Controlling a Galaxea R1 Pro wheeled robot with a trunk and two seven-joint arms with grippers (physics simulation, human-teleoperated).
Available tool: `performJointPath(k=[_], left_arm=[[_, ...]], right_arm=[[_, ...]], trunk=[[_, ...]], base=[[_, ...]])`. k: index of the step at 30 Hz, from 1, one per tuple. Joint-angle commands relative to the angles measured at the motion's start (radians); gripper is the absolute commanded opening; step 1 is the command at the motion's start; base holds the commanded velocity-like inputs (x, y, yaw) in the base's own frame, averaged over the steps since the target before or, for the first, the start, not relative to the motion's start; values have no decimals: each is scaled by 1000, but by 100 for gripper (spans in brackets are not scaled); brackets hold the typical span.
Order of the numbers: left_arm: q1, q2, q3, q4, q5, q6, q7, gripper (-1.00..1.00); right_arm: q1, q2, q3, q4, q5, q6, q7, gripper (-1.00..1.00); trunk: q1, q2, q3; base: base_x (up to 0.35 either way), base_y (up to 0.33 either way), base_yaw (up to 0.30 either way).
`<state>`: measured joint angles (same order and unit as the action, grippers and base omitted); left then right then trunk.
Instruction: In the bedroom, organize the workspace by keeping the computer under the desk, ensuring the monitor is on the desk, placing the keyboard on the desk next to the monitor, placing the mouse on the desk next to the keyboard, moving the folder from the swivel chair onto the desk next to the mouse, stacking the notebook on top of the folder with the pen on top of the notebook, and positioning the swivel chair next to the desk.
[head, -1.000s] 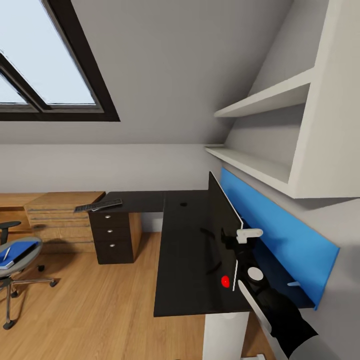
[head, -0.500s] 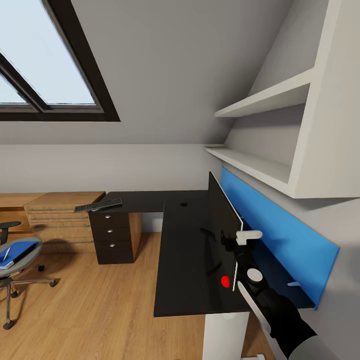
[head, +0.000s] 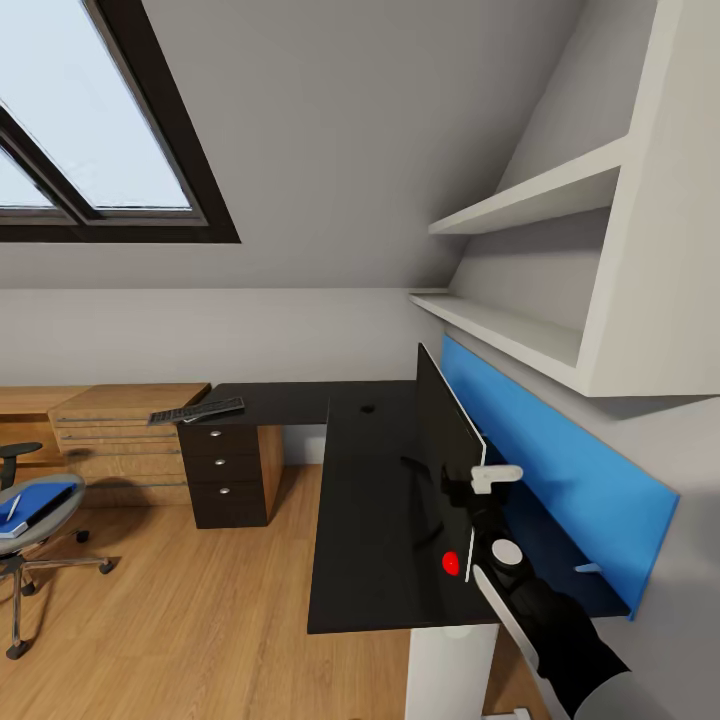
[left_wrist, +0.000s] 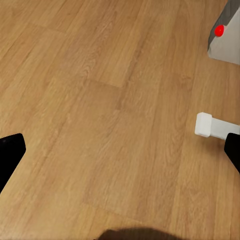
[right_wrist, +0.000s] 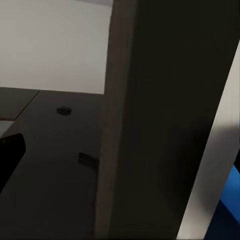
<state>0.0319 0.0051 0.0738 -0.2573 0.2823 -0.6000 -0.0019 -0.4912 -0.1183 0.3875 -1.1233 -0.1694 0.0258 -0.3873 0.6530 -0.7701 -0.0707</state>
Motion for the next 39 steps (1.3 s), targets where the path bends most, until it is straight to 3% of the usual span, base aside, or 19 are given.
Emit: performJointPath(k=[1, 17, 26, 39], left_arm=[[0, 0, 5, -2, -3, 0, 0, 100], [0, 1, 6, -2, -3, -1, 0, 100], [0, 1, 6, -2, -3, -1, 0, 100], [0, 1, 6, -2, -3, -1, 0, 100]], right_arm=[[-1, 0, 4, -1, -8, 3, -8, 100], [-2, 11, -1, 34, -29, 2, -9, 100], [-1, 8, -5, 61, -65, 2, -11, 100], [-1, 6, -6, 69, -73, 2, -11, 100]], trunk=[[0, -1, -1], [0, -1, -1], [0, -1, -1], [0, -1, -1]], base=[[0, 0, 0], [0, 0, 0], [0, -31, 0], [0, -67, 0]])
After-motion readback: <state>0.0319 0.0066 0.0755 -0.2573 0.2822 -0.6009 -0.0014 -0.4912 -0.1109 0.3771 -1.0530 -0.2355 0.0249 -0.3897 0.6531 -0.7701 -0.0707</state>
